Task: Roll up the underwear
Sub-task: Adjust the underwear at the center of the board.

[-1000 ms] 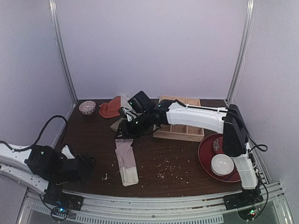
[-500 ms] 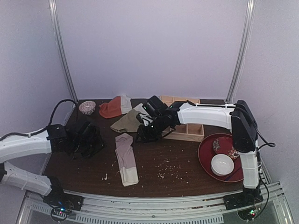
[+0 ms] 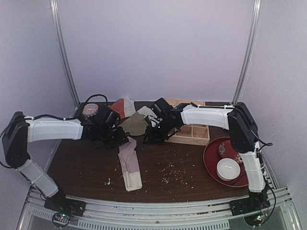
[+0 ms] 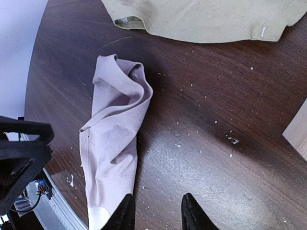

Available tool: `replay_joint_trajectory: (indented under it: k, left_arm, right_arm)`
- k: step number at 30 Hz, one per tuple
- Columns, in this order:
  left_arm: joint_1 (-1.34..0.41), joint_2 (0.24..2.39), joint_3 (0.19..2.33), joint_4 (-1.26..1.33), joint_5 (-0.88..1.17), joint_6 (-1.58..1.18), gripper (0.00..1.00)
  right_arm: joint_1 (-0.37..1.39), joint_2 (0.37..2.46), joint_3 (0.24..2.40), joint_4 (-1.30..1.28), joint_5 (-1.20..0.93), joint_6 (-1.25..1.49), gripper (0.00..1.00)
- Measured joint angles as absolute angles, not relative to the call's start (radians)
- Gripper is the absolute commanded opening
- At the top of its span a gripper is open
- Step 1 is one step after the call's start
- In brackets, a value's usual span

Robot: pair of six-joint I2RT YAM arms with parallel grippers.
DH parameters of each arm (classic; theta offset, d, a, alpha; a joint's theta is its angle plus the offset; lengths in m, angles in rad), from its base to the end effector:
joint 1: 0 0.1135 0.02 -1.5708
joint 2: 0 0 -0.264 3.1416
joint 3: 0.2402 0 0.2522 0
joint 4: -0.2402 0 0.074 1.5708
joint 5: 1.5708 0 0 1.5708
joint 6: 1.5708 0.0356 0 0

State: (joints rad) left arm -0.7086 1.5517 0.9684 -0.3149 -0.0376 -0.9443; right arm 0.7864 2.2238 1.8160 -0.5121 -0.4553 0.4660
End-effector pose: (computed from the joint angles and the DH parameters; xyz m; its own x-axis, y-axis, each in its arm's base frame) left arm 0.2444 -0.2077 0.2069 -0.8606 -0.3285 -0.3891 -0.1102 0.8662 -0.4875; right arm 0.3374 0.3602 0.1968 -0.8722 -0.3027 -0.3841 -0.4836 0.6513 0.5848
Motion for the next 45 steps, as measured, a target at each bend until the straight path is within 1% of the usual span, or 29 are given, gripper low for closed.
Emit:
replay_joint_trajectory:
  k: [5, 7, 10, 14, 20, 26, 29, 31, 36, 38, 42, 45]
  left_arm:
    - [-0.683, 1.688, 1.031, -0.283, 0.002, -0.895, 0.29]
    - [-0.681, 1.737, 1.066, -0.276, 0.010, -0.877, 0.24]
    - [-0.678, 1.799, 1.111, -0.263, 0.025, -0.858, 0.21]
    - [-0.668, 1.859, 1.150, -0.263, 0.022, -0.848, 0.12]
    - [-0.654, 1.928, 1.215, -0.318, -0.024, -0.834, 0.05]
    - [-0.646, 1.988, 1.262, -0.357, -0.071, -0.836, 0.02]
    - [-0.641, 2.003, 1.287, -0.370, -0.091, -0.834, 0.03]
    - [-0.638, 2.001, 1.288, -0.374, -0.096, -0.830, 0.08]
    - [-0.635, 1.925, 1.282, -0.404, -0.095, -0.807, 0.13]
    - [-0.635, 1.866, 1.282, -0.408, -0.088, -0.800, 0.11]
    - [-0.635, 1.763, 1.262, -0.401, -0.074, -0.803, 0.11]
    - [-0.635, 1.706, 1.225, -0.399, -0.069, -0.807, 0.12]
  right_arm:
    - [0.785, 2.193, 1.732, -0.488, -0.461, 0.466, 0.32]
    - [0.785, 2.177, 1.694, -0.490, -0.461, 0.461, 0.31]
    - [0.785, 2.133, 1.628, -0.490, -0.463, 0.444, 0.30]
    - [0.793, 2.078, 1.573, -0.491, -0.463, 0.416, 0.30]
    - [0.804, 2.032, 1.541, -0.491, -0.451, 0.392, 0.30]
    - [0.826, 2.031, 1.532, -0.502, -0.440, 0.369, 0.30]
    - [0.838, 2.031, 1.530, -0.507, -0.437, 0.357, 0.30]
    - [0.842, 2.030, 1.530, -0.507, -0.434, 0.350, 0.29]
    - [0.849, 2.029, 1.526, -0.496, -0.443, 0.347, 0.25]
    - [0.854, 2.029, 1.525, -0.489, -0.452, 0.344, 0.21]
    - [0.867, 2.029, 1.526, -0.469, -0.476, 0.335, 0.10]
    - [0.891, 2.032, 1.533, -0.455, -0.498, 0.327, 0.07]
